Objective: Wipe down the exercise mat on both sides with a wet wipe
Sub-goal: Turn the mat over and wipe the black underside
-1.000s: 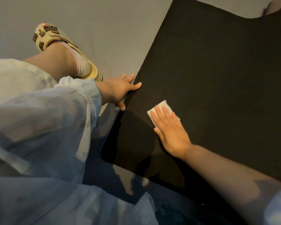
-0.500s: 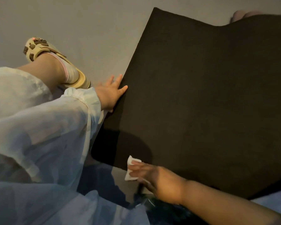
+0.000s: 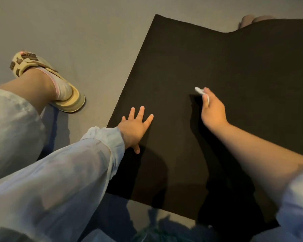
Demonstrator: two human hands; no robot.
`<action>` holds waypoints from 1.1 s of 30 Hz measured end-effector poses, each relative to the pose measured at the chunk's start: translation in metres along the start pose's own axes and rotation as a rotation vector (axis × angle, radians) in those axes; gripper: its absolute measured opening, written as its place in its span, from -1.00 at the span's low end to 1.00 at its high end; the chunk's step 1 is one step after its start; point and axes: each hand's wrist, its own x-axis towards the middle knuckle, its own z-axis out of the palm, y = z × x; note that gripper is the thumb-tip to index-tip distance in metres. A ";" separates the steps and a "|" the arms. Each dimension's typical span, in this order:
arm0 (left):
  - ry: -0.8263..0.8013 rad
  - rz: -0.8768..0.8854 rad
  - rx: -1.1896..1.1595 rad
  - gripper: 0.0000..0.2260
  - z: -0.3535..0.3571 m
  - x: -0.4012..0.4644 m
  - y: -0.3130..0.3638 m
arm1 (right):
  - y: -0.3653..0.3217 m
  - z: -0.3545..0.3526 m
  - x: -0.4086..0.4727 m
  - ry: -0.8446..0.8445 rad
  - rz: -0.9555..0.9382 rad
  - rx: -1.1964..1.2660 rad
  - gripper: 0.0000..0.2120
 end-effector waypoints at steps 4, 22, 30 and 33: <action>-0.058 -0.001 -0.048 0.12 -0.006 0.002 0.001 | -0.004 0.018 0.044 -0.154 -0.096 -0.249 -0.55; 0.026 -0.022 -0.029 0.14 0.001 0.001 0.002 | 0.006 0.049 -0.162 -0.867 -0.738 -0.379 -0.48; 0.004 -0.050 -0.039 0.13 0.000 0.003 0.004 | -0.010 0.017 -0.153 -0.990 -0.528 0.126 -0.73; 0.005 -0.044 -0.050 0.15 0.003 0.009 0.001 | -0.022 0.000 -0.091 -0.600 -0.500 0.055 -0.76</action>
